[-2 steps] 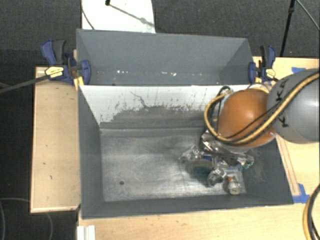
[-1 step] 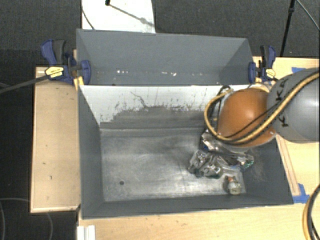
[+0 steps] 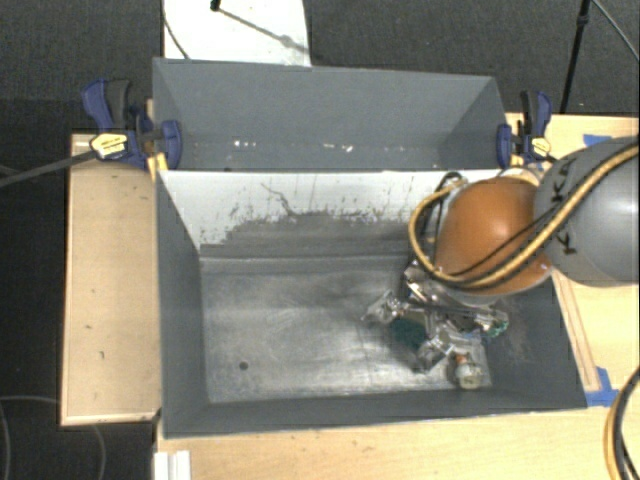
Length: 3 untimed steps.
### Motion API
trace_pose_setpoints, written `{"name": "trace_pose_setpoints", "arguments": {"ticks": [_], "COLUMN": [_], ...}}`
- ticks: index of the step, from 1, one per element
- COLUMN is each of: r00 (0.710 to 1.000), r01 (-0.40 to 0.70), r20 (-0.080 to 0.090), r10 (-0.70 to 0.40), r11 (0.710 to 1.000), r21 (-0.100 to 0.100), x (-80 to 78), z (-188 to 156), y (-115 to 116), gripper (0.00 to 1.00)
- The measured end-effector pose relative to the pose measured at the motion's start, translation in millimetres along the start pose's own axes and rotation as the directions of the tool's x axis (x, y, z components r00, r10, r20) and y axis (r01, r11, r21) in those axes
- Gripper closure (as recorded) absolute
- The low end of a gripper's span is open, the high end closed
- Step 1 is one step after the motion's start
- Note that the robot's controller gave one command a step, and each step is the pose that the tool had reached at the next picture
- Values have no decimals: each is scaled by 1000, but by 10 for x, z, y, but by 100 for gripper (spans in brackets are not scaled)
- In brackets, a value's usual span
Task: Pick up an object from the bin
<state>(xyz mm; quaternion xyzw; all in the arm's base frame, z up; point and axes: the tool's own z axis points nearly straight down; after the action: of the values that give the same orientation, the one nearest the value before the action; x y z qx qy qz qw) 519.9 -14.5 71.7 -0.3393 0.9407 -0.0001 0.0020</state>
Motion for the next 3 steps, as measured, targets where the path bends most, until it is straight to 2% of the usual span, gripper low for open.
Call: {"name": "trace_pose_setpoints", "arguments": {"ticks": [1, 2, 3], "r00": [1000, 1000, 997], "r01": [-3, -5, -71], "r20": [2, -1, 3], "r10": [3, 5, 71], "r11": [1000, 1000, 997], "r21": [1, 0, -14], "x": [-9, 2, 218], "z": [-14, 0, 8], "y": [-2, -1, -521], "gripper": [100, 0, 0]}}
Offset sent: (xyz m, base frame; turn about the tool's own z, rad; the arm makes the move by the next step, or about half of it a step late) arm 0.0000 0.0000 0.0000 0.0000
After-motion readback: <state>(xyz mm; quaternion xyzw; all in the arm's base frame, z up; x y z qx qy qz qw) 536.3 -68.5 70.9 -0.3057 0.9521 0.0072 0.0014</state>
